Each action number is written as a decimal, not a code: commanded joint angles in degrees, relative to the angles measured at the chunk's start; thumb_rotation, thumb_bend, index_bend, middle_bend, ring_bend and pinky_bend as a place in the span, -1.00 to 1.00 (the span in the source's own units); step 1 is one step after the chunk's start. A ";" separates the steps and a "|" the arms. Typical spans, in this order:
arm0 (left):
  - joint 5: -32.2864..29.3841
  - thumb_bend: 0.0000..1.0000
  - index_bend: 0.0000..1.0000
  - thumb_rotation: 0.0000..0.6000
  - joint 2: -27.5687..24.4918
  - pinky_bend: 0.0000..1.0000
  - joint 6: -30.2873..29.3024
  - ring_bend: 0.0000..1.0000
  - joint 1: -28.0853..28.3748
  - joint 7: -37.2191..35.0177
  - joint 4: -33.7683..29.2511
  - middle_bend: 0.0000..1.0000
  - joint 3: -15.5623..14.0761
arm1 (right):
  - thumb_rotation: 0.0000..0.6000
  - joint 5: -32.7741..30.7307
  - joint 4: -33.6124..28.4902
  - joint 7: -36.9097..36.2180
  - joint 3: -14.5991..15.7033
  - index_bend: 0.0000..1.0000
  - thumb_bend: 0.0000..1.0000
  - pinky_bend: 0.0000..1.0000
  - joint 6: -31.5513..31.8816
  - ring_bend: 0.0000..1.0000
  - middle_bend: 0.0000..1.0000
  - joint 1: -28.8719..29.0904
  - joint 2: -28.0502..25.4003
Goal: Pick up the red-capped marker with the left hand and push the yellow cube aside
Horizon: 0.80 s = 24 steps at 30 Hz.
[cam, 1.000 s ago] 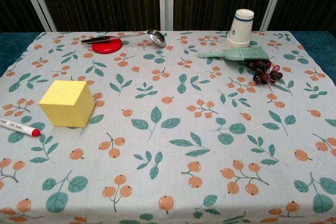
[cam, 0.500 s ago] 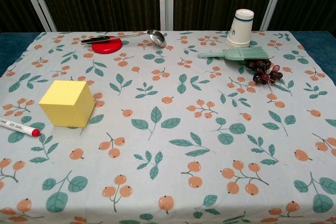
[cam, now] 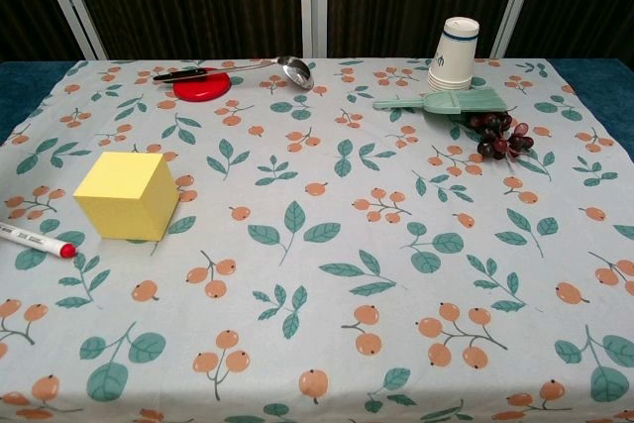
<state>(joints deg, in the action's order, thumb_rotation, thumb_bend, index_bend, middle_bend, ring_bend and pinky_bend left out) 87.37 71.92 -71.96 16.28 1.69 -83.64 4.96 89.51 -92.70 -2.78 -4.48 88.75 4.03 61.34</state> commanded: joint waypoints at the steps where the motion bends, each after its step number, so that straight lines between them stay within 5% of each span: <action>1: -0.32 -0.55 -0.11 1.00 2.41 -0.65 2.45 -0.52 1.82 2.11 1.89 -0.09 -0.46 | 1.00 -0.11 0.01 -0.04 0.02 -1.00 -0.65 -1.00 -0.06 -1.00 -0.85 -0.02 -0.05; 11: -3.24 -0.57 -0.05 1.00 8.37 -0.65 8.27 -0.52 3.85 8.94 5.52 -0.10 -2.87 | 1.00 -0.26 0.23 -0.33 0.19 -1.00 -0.65 -1.00 -0.79 -1.00 -0.85 0.23 0.00; 24: -4.61 -0.51 0.03 1.00 14.11 -0.65 8.37 -0.40 3.67 9.98 10.86 0.05 -4.28 | 1.00 -0.51 0.73 -1.04 0.34 -1.00 -0.65 -1.00 -0.92 -1.00 -0.85 0.14 0.07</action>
<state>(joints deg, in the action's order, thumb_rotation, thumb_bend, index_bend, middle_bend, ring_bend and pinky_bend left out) 82.84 85.83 -63.73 19.87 11.60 -72.98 0.80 89.01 -91.98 -3.82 -4.15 87.83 4.16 61.41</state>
